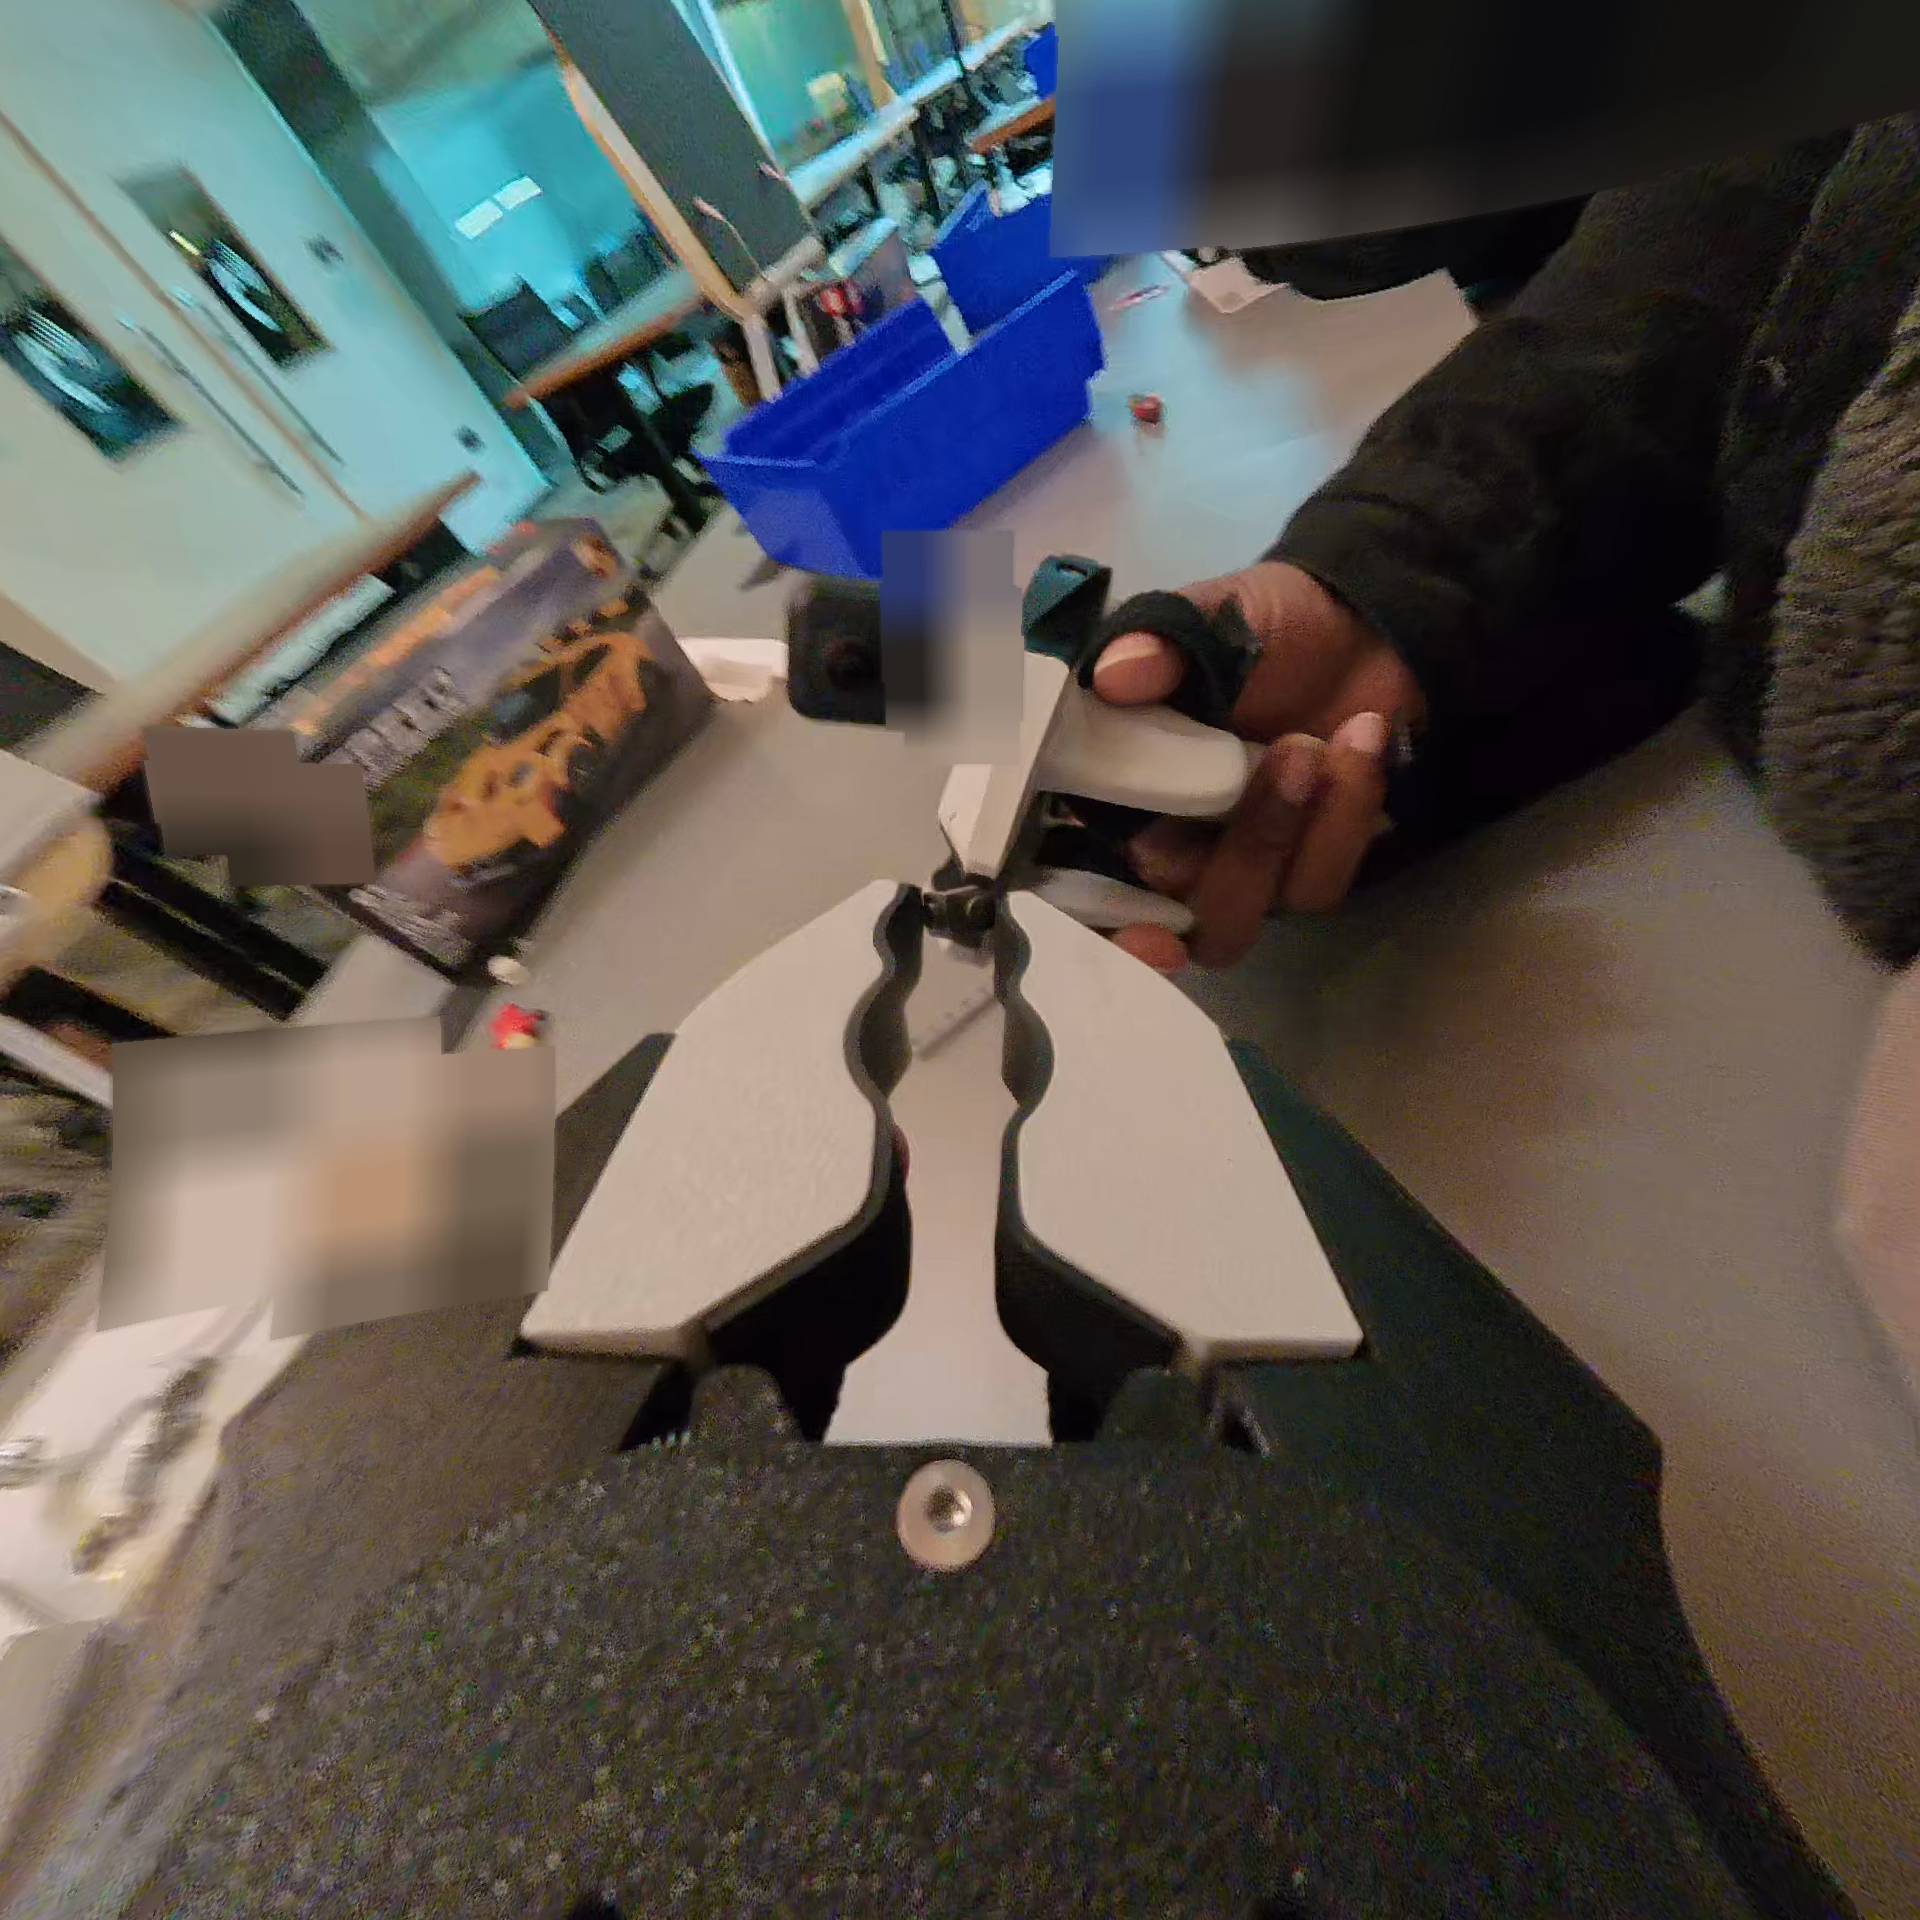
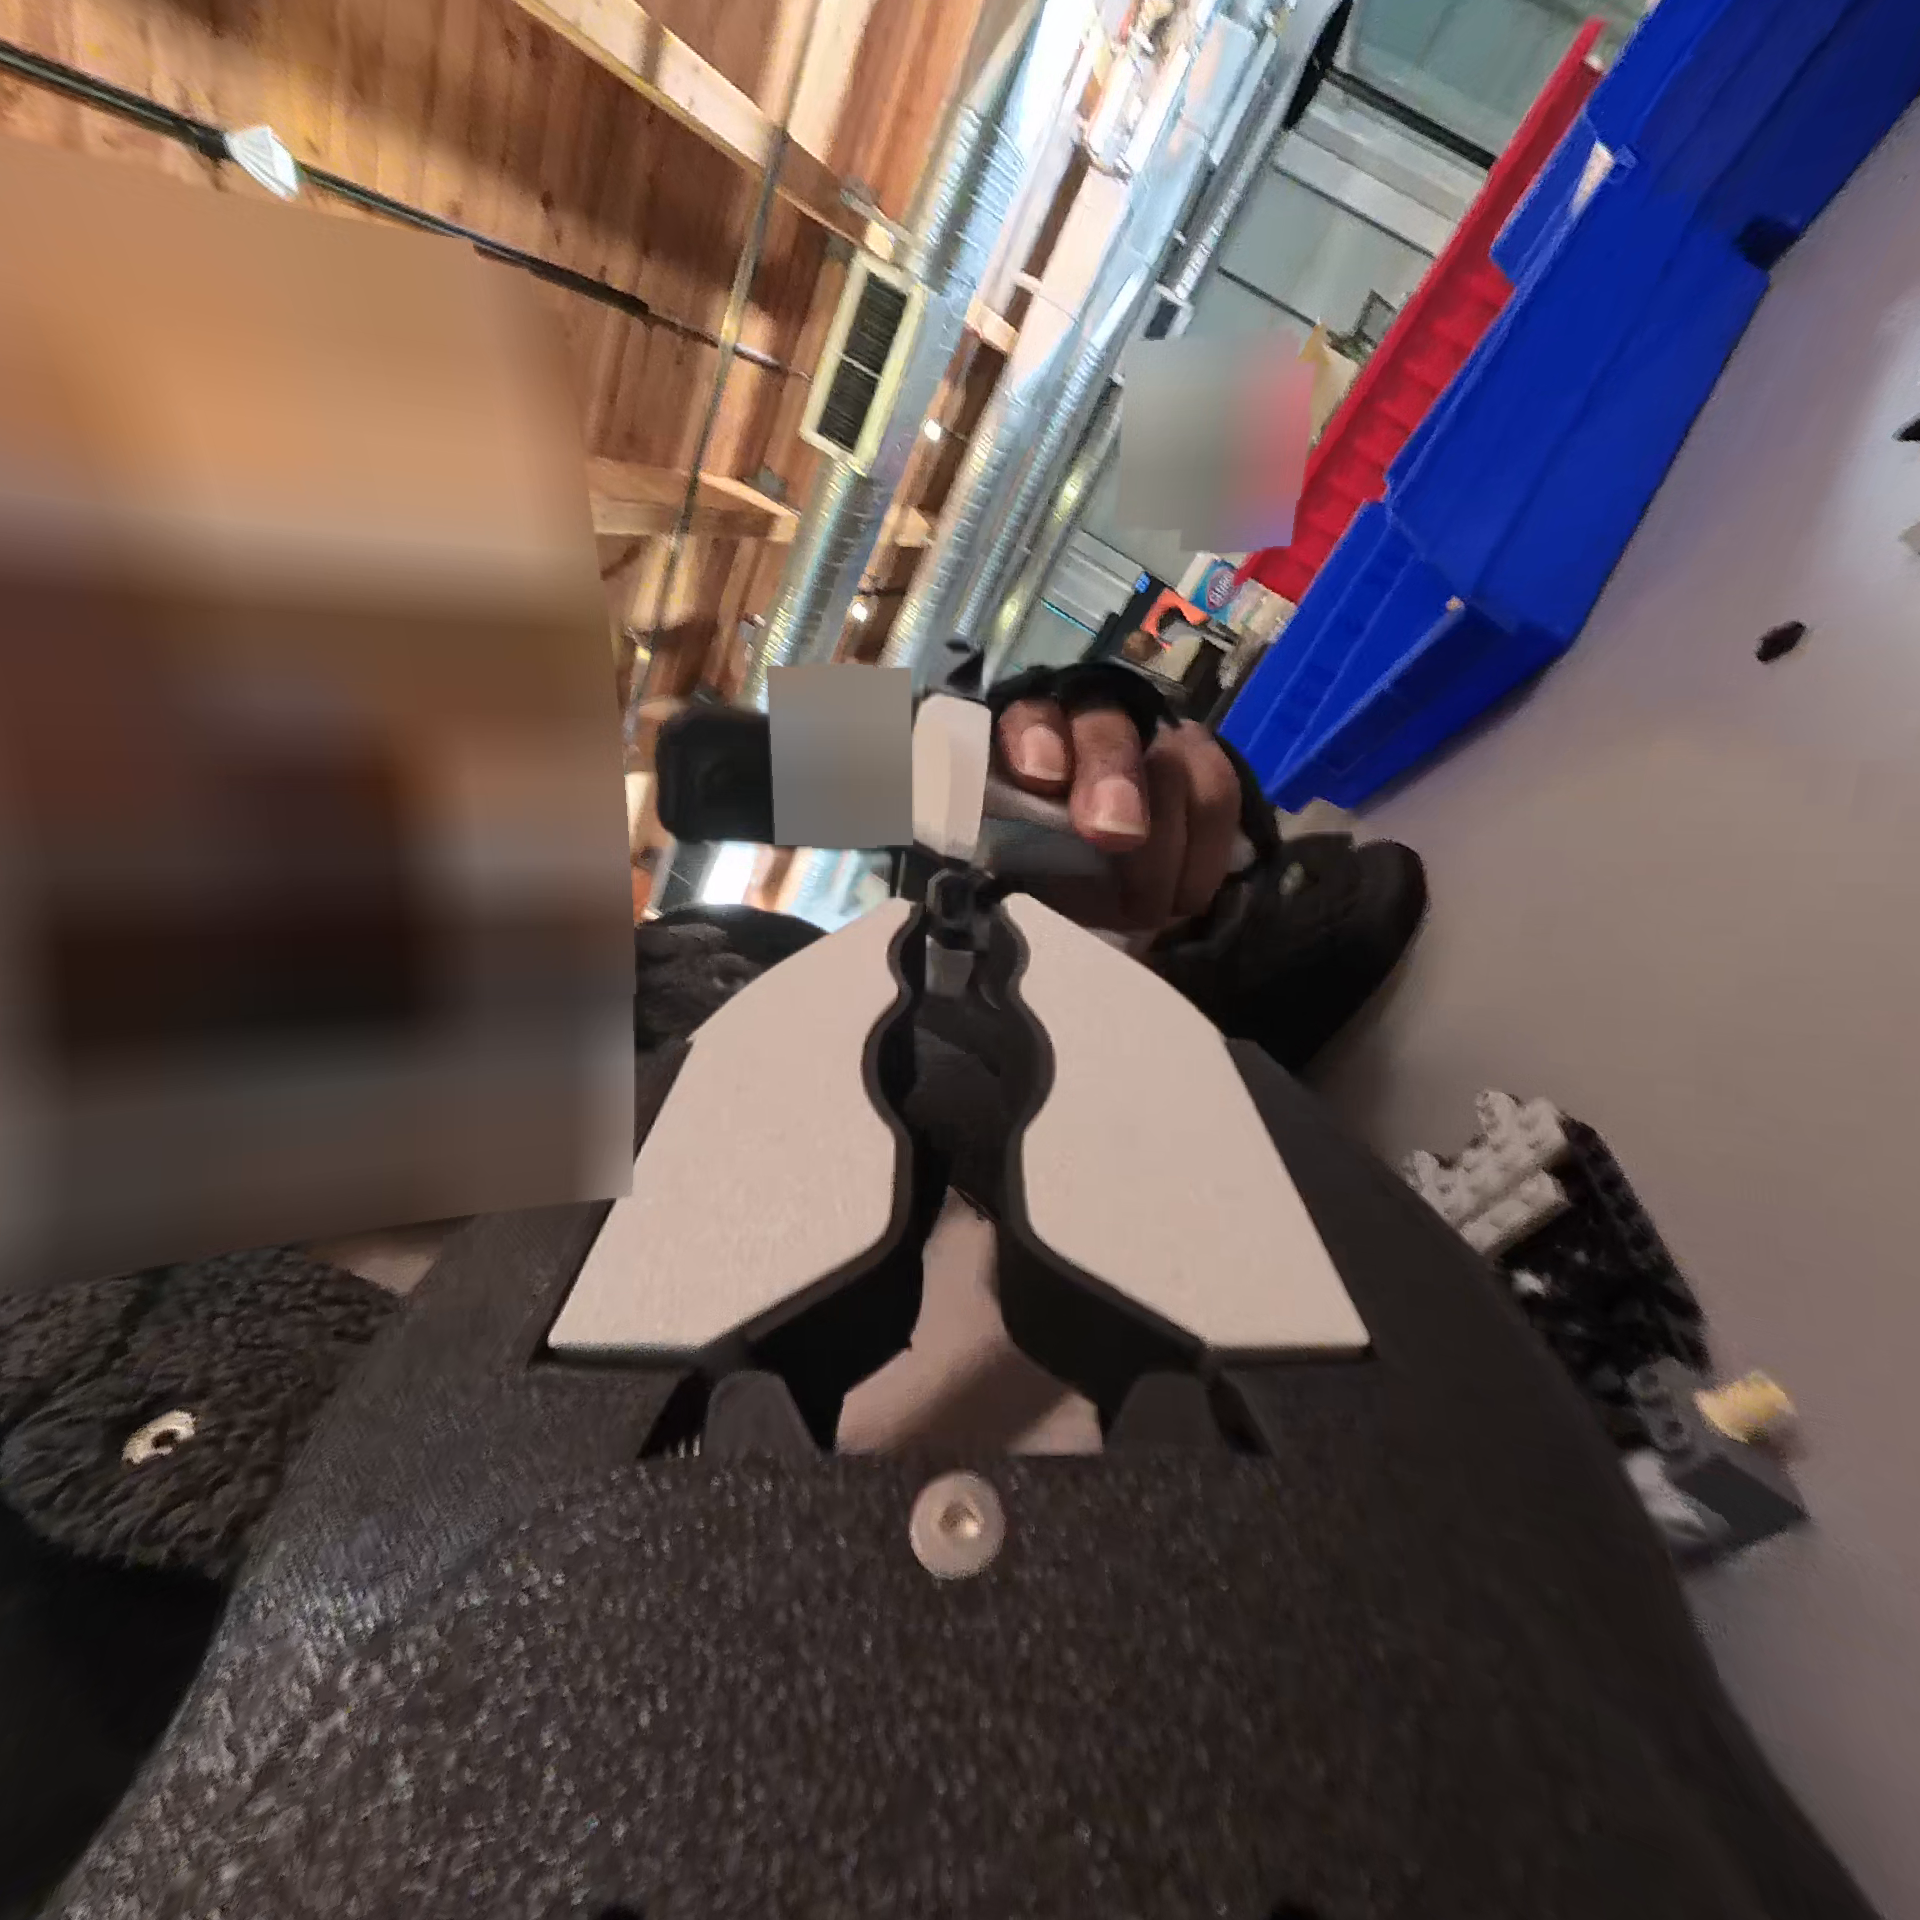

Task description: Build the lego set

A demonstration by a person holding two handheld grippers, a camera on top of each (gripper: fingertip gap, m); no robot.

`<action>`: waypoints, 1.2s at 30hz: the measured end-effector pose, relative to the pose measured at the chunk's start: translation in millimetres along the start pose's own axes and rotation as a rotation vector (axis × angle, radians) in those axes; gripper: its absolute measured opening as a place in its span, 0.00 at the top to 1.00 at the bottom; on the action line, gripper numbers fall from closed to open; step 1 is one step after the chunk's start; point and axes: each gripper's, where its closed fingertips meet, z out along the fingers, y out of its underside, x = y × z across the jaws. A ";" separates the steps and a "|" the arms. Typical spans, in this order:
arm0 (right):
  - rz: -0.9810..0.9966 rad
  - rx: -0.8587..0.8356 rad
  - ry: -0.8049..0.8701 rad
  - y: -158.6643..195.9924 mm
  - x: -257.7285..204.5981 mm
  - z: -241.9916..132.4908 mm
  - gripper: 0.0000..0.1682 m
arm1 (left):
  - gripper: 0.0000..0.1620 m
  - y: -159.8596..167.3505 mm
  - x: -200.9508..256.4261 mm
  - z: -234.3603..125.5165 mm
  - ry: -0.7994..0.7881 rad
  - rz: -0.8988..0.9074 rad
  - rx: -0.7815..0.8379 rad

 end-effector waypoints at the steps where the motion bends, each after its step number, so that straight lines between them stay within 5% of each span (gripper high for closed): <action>1: -0.025 -0.022 0.030 0.6 2.2 -3.2 0.93 | 0.92 3.5 1.9 -0.4 0.039 -0.046 -0.016; 7: -0.450 -0.351 0.407 15.8 36.3 -32.9 0.94 | 0.92 60.0 25.4 3.2 0.334 -0.341 -0.324; 14: -0.797 -0.693 0.622 39.1 69.8 -54.5 0.93 | 0.92 96.9 45.0 20.9 0.507 -0.385 -0.581; 36: -0.817 -0.738 0.651 42.5 68.2 -64.5 0.90 | 0.92 117.2 50.2 33.9 0.785 -0.421 -0.816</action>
